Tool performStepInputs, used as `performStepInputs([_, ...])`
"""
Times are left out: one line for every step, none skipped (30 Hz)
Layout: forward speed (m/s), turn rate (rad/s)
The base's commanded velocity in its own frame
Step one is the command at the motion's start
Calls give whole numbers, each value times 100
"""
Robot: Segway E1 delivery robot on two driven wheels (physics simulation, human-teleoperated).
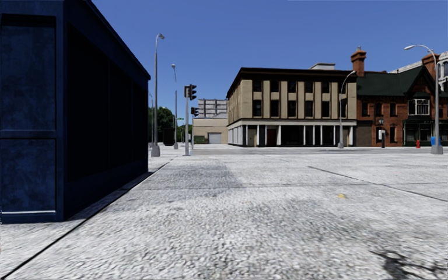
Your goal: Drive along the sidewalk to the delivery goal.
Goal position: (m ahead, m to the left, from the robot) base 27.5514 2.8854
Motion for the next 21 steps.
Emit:
performStepInputs([200, 0])
performStepInputs([200, 0])
performStepInputs([200, 0])
performStepInputs([200, 0])
performStepInputs([200, 0])
performStepInputs([200, 0])
performStepInputs([200, 0])
performStepInputs([200, 0])
performStepInputs([200, 0])
performStepInputs([200, 0])
performStepInputs([200, 0])
performStepInputs([200, 2])
performStepInputs([200, 15])
performStepInputs([200, 15])
performStepInputs([200, 21])
performStepInputs([200, 23])
performStepInputs([200, 23])
performStepInputs([200, 25])
performStepInputs([200, 26])
performStepInputs([200, 27])
performStepInputs([200, 27])
